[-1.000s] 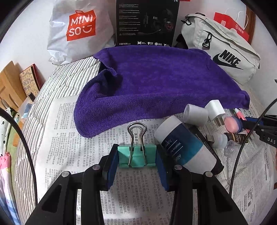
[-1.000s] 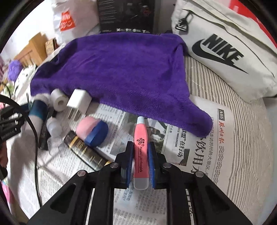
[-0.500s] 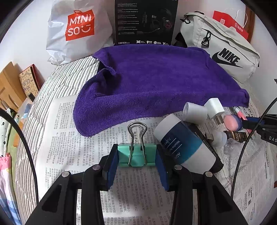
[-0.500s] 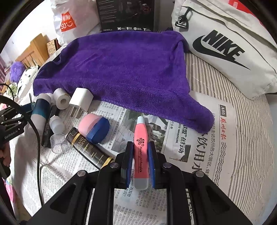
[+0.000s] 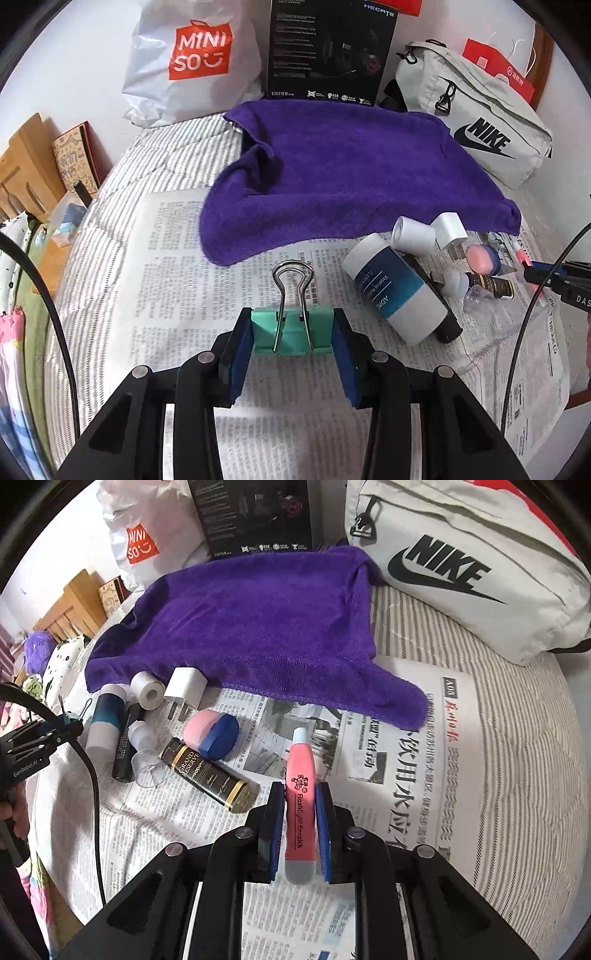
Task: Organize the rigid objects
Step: 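Lift and carry the clip with the left tool while the right tool carries the highlighter over the towel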
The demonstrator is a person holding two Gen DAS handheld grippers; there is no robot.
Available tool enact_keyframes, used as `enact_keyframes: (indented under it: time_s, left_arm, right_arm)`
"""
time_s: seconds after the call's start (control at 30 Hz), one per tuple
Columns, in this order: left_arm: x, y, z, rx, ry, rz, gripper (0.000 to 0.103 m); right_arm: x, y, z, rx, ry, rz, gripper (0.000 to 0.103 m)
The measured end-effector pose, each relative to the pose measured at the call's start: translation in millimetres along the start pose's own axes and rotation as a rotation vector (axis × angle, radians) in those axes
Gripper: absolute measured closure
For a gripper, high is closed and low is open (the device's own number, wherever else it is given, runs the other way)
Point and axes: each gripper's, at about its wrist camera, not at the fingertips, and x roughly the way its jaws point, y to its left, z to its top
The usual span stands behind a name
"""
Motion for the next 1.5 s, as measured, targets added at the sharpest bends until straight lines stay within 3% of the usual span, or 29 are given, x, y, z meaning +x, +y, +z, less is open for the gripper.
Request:
enact_keyframes:
  time_s: [0.3, 0.63, 1.17, 1.5]
  left_arm:
    - [-32.2, 9.1, 6.5, 0.000, -0.049, 0.017, 0.064]
    - [-55.2, -2.0, 41.1, 0.053, -0.112, 0.008, 0.064]
    - [-34.4, -20.1, 107.8, 0.088, -0.127, -0.066, 0.064]
    - [-5.6, -24.7, 145.3, 0.105, -0.115, -0.067, 0.064]
  right_arm:
    - [-24.5, -4.8, 3.5, 0.006, -0.044, 0.009, 0.086]
    - [-39.5, -8.5, 25.4, 0.016, -0.081, 0.026, 0.086]
    - [-33.9, -19.1, 75.9, 0.024, -0.125, 0.033, 0.086]
    - [-18.6, -22.6, 110.7, 0.010, -0.135, 0.026, 0.086]
